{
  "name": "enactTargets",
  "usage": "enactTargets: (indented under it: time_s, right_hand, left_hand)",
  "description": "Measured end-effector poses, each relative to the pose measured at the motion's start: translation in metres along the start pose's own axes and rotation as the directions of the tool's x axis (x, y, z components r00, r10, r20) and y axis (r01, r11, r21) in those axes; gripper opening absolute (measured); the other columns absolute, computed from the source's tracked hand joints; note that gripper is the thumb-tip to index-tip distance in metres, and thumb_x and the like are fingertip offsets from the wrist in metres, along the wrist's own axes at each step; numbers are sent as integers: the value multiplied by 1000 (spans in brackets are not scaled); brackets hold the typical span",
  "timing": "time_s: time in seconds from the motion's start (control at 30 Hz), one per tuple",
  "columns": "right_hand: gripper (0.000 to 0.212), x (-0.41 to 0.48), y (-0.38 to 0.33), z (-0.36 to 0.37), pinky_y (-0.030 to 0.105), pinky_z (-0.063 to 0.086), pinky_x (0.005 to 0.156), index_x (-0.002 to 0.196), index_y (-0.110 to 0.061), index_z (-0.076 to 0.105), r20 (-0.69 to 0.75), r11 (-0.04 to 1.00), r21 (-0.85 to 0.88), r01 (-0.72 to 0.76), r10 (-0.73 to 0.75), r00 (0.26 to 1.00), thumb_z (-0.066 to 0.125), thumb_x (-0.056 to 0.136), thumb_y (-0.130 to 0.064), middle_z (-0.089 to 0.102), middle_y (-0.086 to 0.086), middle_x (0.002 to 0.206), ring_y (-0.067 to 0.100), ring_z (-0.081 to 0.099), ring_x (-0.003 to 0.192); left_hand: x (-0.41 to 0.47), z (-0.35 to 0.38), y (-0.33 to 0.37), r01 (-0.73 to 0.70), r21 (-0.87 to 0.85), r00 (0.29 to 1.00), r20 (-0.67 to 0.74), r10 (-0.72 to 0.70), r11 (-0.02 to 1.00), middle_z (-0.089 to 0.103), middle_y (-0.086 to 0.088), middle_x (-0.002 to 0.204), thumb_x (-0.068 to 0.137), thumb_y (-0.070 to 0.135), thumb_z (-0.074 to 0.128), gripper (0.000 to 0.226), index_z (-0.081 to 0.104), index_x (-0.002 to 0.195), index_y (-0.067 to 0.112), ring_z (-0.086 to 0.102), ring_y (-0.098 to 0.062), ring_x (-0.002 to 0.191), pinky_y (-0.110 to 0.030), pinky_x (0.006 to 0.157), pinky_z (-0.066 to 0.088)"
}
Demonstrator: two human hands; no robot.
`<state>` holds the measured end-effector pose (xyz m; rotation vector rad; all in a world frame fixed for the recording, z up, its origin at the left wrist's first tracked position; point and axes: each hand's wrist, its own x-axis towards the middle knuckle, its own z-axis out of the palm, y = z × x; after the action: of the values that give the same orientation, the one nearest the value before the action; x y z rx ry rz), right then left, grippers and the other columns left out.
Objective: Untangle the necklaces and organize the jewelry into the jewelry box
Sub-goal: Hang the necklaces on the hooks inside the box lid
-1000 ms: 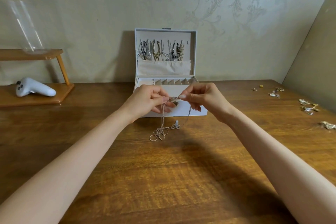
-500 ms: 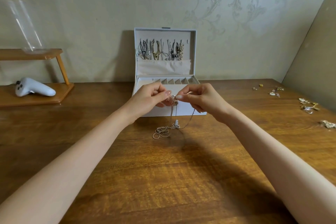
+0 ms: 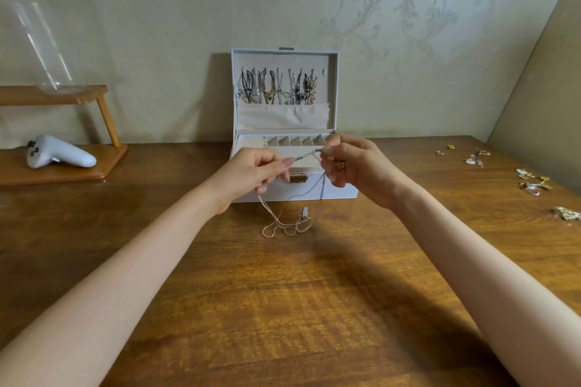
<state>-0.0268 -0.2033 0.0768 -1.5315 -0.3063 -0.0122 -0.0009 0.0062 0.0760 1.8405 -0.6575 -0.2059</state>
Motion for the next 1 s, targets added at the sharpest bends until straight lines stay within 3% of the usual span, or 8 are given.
enactTargets:
  time_s: [0.1,0.17,0.27,0.37,0.47,0.67,0.83,1.0]
  right_hand:
    - [9,-1,2,-4,21,33,49,83,-4,64,20,982,-186,-24,28,999,66,85,-14,45,6,62,14,38,53]
    - [26,-2,5,-5,19,32,46,91,1,66,34,952,-305,-13,25,999,70,79,-21,43,8,62,13,37,52]
    - [21,-2,8,-5,19,28,42,97,-1,68,0,928,-372,-5,5,1000,70,83,-17,41,7,53,14,33,46]
    - [17,-1,10,-10,18,23,40,88,-3,70,-79,934,-356,-33,6,997,66,86,-20,35,-1,44,12,28,41]
    - [23,-2,7,-13,16,22,39,71,-9,66,-141,953,-304,-16,-29,990,64,87,-25,35,2,45,11,26,40]
    - [33,-1,2,-15,21,30,48,54,-15,59,-221,979,-199,31,-76,972,67,74,-39,53,3,54,12,42,48]
    - [32,1,1,-17,19,31,47,66,-9,60,-205,992,-117,44,-67,976,63,77,-39,51,0,48,11,41,45]
    - [27,-1,-5,-11,20,34,44,76,-11,61,-72,997,-55,55,-59,996,55,87,-34,56,5,48,13,44,43]
  left_hand:
    - [0,-3,2,-13,-114,1000,-26,10,993,39,9,49,87,31,55,31,54,67,8,34,-5,45,-18,51,35]
    - [1,-4,3,-37,-197,999,-45,29,980,38,6,51,90,28,53,32,51,67,6,33,-7,45,-16,48,35]
    - [2,-6,2,-54,-268,994,-110,26,962,34,1,53,93,23,51,33,49,65,6,31,-8,46,-15,45,34]
    - [3,-8,1,-79,-301,983,-182,25,950,31,2,53,95,21,50,35,47,62,9,28,-9,46,-16,43,30]
    - [4,-10,-2,-92,-307,976,-215,25,947,31,3,50,95,21,49,37,46,61,9,28,-10,46,-16,44,29]
    - [2,-10,-1,-93,-241,985,-163,54,966,32,7,43,84,32,58,28,58,70,8,27,-8,42,-16,43,29]
    - [1,-10,-1,-84,-286,991,-120,52,954,36,7,40,83,32,56,27,57,73,7,28,-6,38,-16,40,29]
    - [-2,0,1,-10,-251,998,58,26,968,58,2,56,84,28,58,23,52,70,12,50,-11,50,-18,51,46]
